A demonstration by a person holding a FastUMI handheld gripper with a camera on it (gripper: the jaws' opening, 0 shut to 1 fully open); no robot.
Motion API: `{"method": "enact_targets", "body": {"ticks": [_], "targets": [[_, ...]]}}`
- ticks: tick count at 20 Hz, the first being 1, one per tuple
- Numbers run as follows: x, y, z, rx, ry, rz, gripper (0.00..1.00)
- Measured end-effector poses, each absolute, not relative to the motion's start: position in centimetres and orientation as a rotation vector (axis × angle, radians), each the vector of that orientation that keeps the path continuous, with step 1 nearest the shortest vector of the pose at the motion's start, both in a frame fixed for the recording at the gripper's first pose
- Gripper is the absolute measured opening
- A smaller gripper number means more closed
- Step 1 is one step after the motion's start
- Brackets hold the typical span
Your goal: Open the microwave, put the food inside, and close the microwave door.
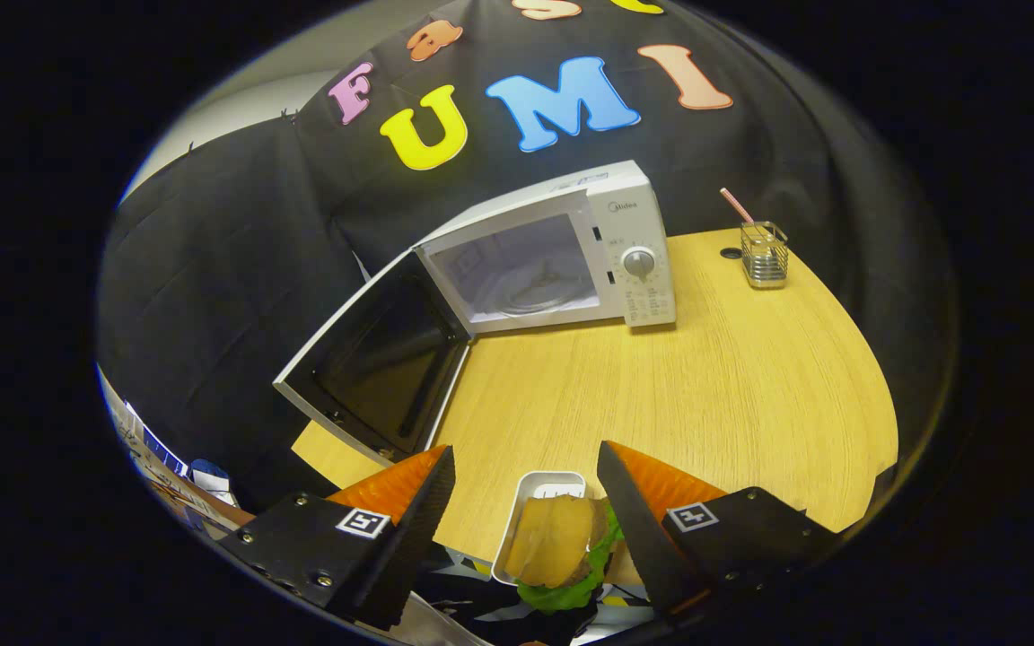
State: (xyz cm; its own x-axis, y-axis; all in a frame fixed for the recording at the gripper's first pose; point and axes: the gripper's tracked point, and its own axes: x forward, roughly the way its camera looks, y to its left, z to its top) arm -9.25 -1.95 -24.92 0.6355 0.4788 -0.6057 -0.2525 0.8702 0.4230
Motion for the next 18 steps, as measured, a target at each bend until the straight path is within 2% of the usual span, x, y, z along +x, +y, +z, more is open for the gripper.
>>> {"method": "enact_targets", "body": {"ticks": [15,17,18], "targets": [[-12.6,-3.5,-32.8,0.421,1.067,0.476,0.96],[-12.9,-3.4,-33.3,0.419,1.092,0.479,0.83],[-12.7,-3.2,-33.1,0.436,1.093,0.484,0.71]]}}
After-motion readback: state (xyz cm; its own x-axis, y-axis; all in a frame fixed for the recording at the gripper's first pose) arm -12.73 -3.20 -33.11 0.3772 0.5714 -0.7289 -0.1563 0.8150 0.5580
